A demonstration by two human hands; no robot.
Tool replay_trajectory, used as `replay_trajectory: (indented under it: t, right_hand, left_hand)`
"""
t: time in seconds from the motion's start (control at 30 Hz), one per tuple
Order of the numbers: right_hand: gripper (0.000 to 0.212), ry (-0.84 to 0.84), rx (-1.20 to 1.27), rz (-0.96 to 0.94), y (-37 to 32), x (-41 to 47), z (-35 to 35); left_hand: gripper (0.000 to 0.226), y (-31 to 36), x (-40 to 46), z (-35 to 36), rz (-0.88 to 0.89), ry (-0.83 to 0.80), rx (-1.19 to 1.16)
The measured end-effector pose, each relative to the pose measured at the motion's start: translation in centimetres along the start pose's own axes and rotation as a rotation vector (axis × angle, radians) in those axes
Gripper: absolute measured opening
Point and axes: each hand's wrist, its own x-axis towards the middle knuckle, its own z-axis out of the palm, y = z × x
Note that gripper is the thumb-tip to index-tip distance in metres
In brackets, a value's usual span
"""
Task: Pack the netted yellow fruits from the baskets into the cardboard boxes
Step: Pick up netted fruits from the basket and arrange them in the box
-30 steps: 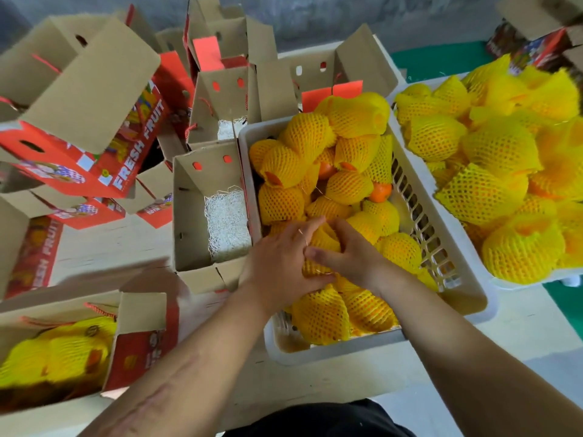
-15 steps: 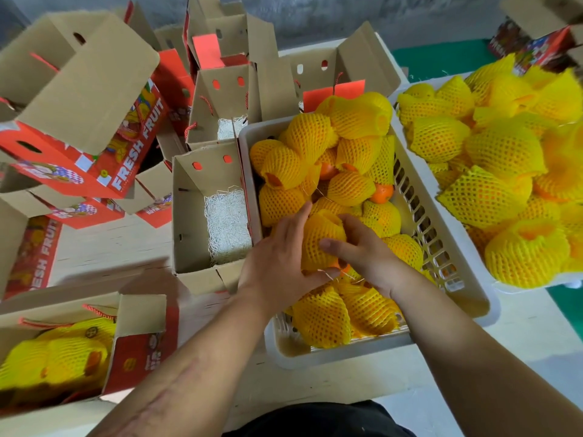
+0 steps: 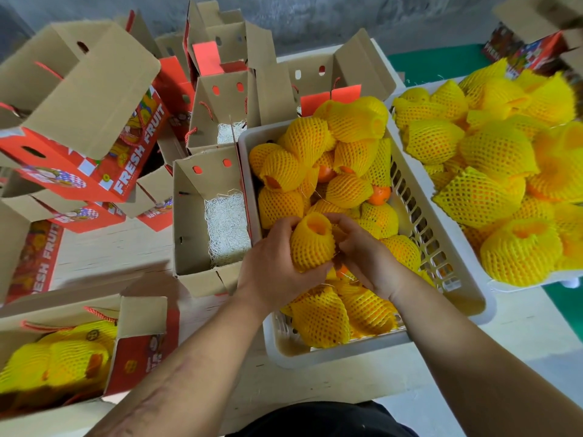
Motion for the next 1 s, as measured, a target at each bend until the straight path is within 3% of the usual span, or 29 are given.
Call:
replay_trajectory:
  t: [0.07, 0.17, 0.37, 0.5, 0.57, 0.67, 0.7, 0.83, 1.0]
  right_hand:
    - [0.068, -0.066, -0.115, 0.020, 0.2, -0.2, -0.4]
    - [0.068, -0.198, -0.258, -0.042, 0.6, -0.7, 0.2]
    - [0.058, 0.015, -0.488, -0.187, 0.3, -0.9, 0.1]
    - [0.066, 0.107, -0.767, -0.315, 0.3, -0.8, -0.9]
    - [0.081, 0.269, -1.092, -0.212, 0.4, -0.1, -2.4]
    - [0.098, 0.381, -1.446, 0.258, 1.2, 0.9, -3.3]
    - [0.099, 0.374, -1.556, 0.328, 1.8, 1.2, -3.2]
    - [0.080, 0.496, -1.654, 0.401, 2.7, 2.2, -3.3]
    - [0.090, 0.568, -1.607, 0.341, 1.3, 0.5, -3.6]
  left_hand:
    - [0.078, -0.2, -0.1, -0.1, -0.076, 0.008, -0.107]
    - [0.080, 0.0, -0.1, -0.4, -0.120, 0.050, -0.212]
    - [0.096, 0.4, 0.0, -0.7, -0.118, 0.014, -0.172]
    - [0.093, 0.7, 0.2, -0.6, -0.092, -0.007, -0.074]
    - [0.088, 0.6, 0.2, -0.5, -0.059, -0.027, -0.021]
    - [0.087, 0.3, 0.2, -0.4, -0.018, -0.036, -0.016]
    - [0.086, 0.3, 0.2, -0.4, -0.005, -0.032, -0.020]
    - [0.086, 0.2, 0.2, -0.3, 0.065, 0.006, 0.008]
    - [0.092, -0.1, 0.1, -0.3, 0.093, -0.027, 0.007]
